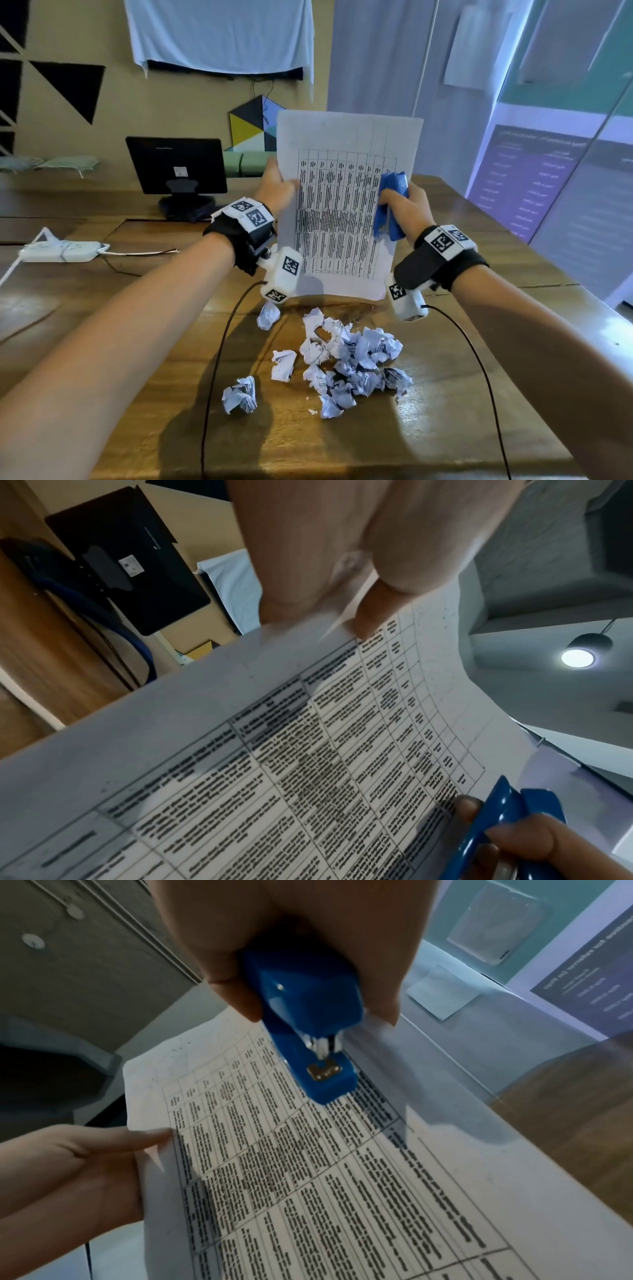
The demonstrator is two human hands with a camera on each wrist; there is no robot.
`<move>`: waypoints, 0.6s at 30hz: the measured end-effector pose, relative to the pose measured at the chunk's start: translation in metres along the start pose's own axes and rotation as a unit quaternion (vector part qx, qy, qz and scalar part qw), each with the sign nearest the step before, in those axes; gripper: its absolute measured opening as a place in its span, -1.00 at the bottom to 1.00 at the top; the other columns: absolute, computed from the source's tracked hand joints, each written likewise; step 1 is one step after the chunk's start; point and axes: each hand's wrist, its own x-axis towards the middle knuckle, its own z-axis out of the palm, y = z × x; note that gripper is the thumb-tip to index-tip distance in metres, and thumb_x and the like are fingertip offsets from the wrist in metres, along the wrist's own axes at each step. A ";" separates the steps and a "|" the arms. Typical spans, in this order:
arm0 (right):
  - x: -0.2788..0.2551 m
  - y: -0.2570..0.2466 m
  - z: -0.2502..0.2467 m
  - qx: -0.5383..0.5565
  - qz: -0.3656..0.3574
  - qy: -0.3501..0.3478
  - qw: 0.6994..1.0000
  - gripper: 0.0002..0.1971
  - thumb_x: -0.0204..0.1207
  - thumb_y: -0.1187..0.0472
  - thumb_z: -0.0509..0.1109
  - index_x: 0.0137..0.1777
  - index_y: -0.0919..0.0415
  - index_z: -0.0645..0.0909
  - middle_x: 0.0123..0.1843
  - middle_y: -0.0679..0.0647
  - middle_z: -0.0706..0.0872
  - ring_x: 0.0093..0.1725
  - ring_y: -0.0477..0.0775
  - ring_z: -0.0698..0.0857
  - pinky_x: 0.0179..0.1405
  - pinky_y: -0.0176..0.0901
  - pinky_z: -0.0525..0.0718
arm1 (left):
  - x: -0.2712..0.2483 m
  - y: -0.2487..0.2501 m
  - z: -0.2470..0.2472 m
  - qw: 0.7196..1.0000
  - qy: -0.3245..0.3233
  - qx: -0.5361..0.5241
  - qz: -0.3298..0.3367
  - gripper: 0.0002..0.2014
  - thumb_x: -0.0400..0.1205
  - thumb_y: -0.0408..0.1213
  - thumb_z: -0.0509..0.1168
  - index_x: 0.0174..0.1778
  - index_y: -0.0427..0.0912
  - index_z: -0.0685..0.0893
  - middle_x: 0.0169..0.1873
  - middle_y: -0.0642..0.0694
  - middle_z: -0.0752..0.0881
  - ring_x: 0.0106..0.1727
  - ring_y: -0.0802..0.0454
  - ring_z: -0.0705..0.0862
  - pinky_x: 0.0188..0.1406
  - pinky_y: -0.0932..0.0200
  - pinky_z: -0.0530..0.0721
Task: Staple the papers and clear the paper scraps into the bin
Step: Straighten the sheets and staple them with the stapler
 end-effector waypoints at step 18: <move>-0.002 -0.009 -0.008 0.063 0.015 0.021 0.998 -0.90 0.51 0.41 0.28 -0.18 0.25 0.44 -0.34 0.05 0.50 -0.40 -0.06 0.52 -0.62 -0.41 0.54 | 0.002 0.014 -0.008 0.999 0.008 -0.049 -0.015 -0.68 0.66 -0.36 0.22 0.32 -0.22 0.36 0.34 -0.26 0.57 0.37 -0.18 0.56 0.42 -0.17 0.51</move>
